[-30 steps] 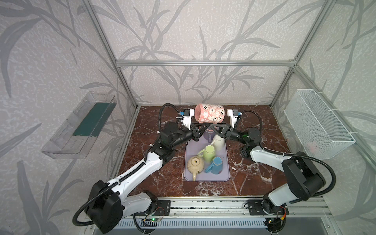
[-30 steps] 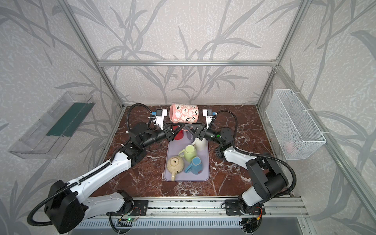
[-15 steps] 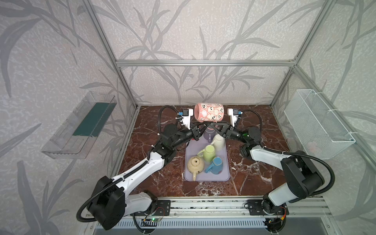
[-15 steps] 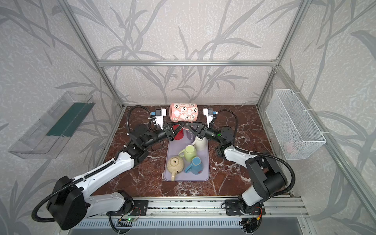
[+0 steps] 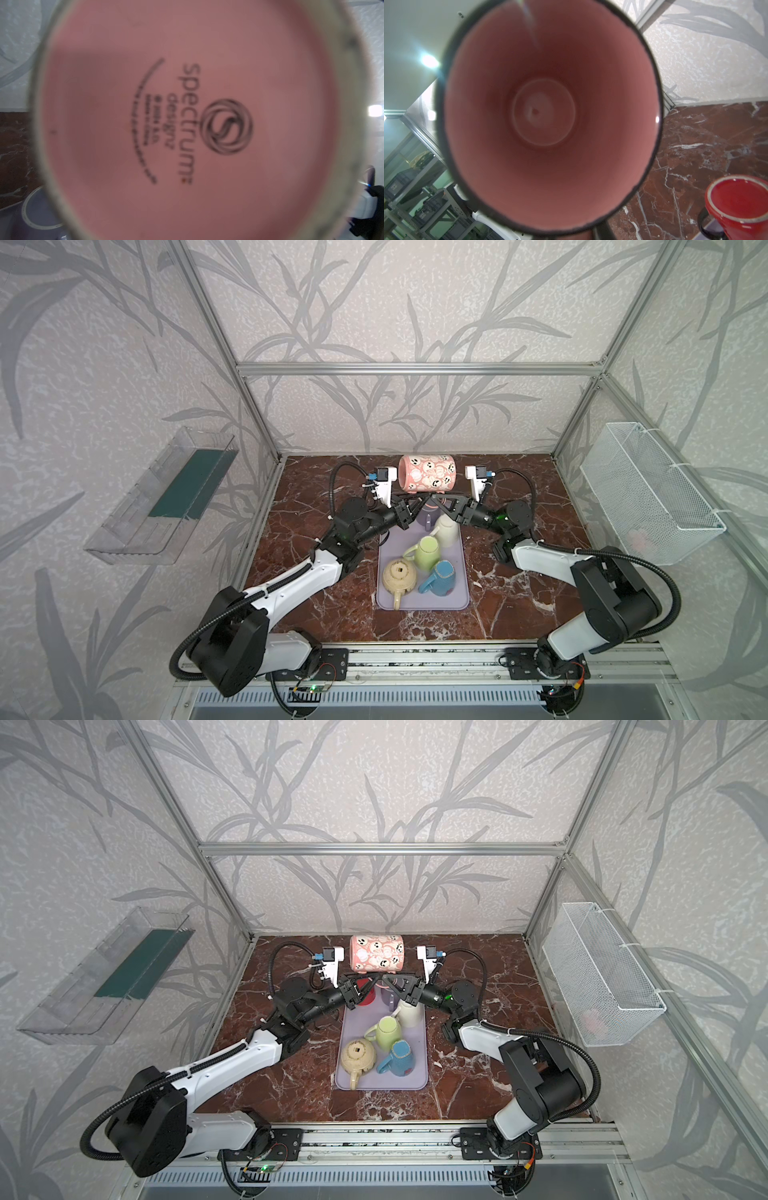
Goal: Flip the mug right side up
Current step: 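Lift the pink ghost mug sideways while the right gripper grasps its handle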
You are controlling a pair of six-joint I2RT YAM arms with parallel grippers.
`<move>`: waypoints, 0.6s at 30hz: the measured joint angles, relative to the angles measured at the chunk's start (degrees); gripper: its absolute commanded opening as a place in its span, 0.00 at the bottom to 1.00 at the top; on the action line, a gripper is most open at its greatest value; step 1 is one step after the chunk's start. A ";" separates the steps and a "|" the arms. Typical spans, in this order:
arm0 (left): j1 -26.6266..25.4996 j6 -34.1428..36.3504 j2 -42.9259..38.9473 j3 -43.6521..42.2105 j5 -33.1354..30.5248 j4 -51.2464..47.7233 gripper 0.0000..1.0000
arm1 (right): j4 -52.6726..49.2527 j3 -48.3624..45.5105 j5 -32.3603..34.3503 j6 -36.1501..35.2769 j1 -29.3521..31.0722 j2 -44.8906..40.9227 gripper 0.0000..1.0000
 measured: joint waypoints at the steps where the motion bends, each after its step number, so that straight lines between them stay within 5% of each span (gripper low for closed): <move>1: -0.02 0.04 0.61 -0.63 0.04 0.02 0.34 | -0.35 -0.72 0.13 0.07 -0.24 0.00 0.00; 18: -0.35 2.25 0.44 -6.49 -0.96 -2.58 0.73 | -2.97 -7.69 2.67 -0.28 -2.73 0.00 0.00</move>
